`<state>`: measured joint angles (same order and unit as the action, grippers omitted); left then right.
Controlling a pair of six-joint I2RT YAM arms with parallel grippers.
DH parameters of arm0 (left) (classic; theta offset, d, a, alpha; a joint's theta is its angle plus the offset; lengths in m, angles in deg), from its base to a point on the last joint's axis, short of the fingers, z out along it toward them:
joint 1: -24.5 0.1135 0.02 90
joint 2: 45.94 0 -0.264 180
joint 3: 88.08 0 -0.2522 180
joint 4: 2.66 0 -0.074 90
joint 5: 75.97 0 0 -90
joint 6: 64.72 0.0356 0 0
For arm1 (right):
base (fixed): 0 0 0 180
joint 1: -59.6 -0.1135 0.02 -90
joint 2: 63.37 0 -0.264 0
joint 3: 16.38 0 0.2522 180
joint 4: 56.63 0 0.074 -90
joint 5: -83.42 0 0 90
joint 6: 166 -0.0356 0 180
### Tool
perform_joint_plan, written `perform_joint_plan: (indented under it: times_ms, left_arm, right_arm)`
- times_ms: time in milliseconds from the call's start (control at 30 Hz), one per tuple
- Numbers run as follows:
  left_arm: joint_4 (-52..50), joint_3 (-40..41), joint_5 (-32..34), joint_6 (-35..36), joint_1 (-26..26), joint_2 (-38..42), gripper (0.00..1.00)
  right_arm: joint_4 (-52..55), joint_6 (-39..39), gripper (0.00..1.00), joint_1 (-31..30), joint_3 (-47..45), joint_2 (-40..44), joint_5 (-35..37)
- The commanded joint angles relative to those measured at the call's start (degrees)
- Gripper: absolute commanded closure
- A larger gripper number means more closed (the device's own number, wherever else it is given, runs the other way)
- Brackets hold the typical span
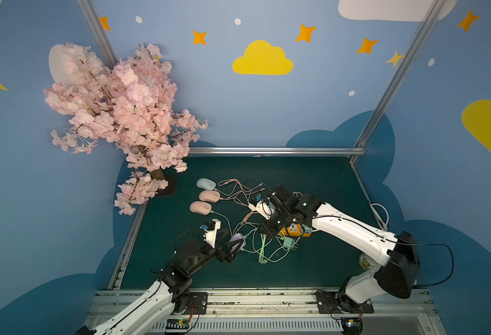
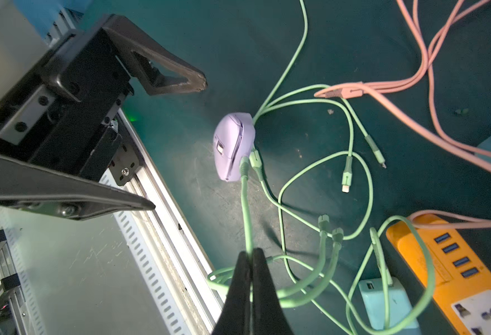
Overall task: Unplug the wireless mouse
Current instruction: Pick up the mouse from the center of the board.
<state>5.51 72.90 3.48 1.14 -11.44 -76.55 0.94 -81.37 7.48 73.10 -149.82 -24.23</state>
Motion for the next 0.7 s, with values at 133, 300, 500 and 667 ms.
perform_joint_plan:
  times_ms: [133, 300, 500, 667]
  left_arm:
    - [7.58, 1.03, -4.89, 7.15, -0.68, 1.44, 0.0]
    - [9.12, 1.83, -8.16, 12.15, -1.12, 0.47, 0.0]
    - [7.07, 1.92, -9.34, 15.13, -2.62, 1.8, 0.01]
    - [6.9, 1.92, -11.41, 15.96, -3.59, 2.31, 0.0]
  right_arm:
    - [-0.95, 6.25, 1.0, -0.26, 4.54, 0.02, -7.18]
    - [-1.66, 14.78, 1.0, -1.27, 4.27, 2.36, -7.12]
    - [1.05, 27.25, 1.0, -1.41, 4.0, 6.28, -9.95]
    - [7.59, 31.87, 1.0, -1.41, 8.12, 6.84, -15.76]
